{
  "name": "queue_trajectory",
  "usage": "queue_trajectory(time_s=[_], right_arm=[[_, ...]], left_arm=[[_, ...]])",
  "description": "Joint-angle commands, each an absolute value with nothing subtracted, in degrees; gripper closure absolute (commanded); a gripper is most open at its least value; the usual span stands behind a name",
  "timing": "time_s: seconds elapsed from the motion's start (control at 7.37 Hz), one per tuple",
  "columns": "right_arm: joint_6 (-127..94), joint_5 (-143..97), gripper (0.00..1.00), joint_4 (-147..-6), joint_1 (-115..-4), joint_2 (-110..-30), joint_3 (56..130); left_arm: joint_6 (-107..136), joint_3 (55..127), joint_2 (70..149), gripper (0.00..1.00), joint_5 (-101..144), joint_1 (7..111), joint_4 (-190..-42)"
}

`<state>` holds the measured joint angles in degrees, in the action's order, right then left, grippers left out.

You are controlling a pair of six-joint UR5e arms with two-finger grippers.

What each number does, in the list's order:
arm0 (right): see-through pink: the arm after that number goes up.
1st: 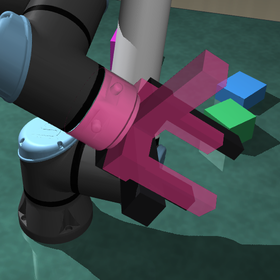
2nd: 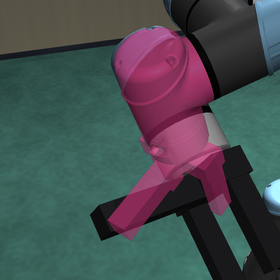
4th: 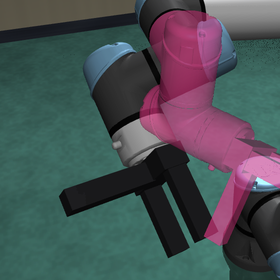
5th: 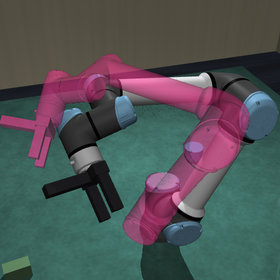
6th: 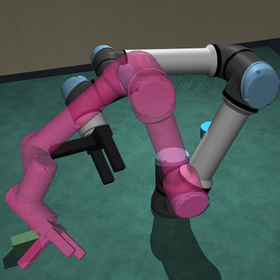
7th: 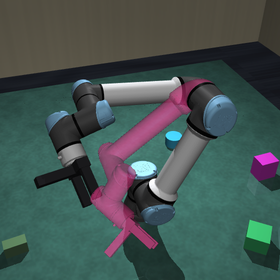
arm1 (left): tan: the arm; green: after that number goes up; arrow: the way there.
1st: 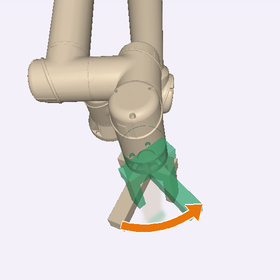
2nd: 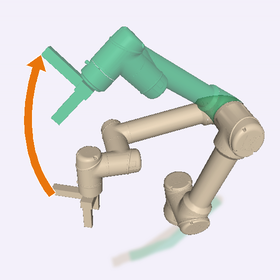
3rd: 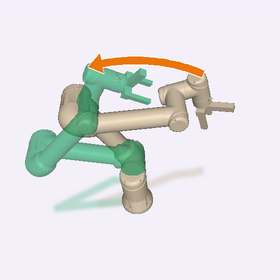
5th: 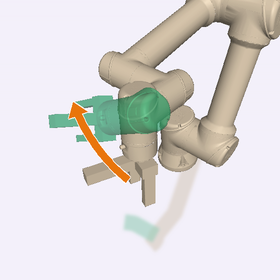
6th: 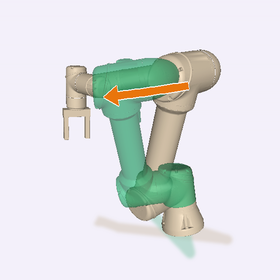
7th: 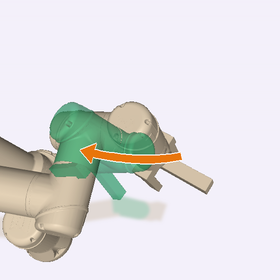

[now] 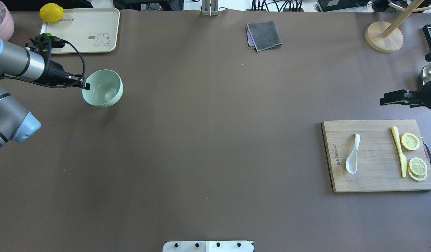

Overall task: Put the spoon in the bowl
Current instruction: 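Reach the left gripper to the pale green bowl's rim while the right arm lowers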

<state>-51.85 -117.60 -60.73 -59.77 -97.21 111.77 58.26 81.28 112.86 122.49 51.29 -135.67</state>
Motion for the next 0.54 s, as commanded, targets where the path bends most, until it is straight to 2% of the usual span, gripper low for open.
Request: queue_trajectory(time_s=[0.0,0.14,0.41], right_arm=[[-51.9,-117.6,0.0,-60.7,-59.8,-97.2,111.8],[-51.9,-117.6,0.0,-60.7,-59.8,-97.2,111.9],[-51.9,-117.6,0.0,-60.7,-59.8,-97.3,111.9]], left_arm=[[67.1,88.6,120.6,1.0,114.1,42.7,-120.2],[67.9,90.3,123.8,1.0,109.0,37.8,-113.6],[70.8,90.0,126.9,1.0,103.1,32.9,-110.5]])
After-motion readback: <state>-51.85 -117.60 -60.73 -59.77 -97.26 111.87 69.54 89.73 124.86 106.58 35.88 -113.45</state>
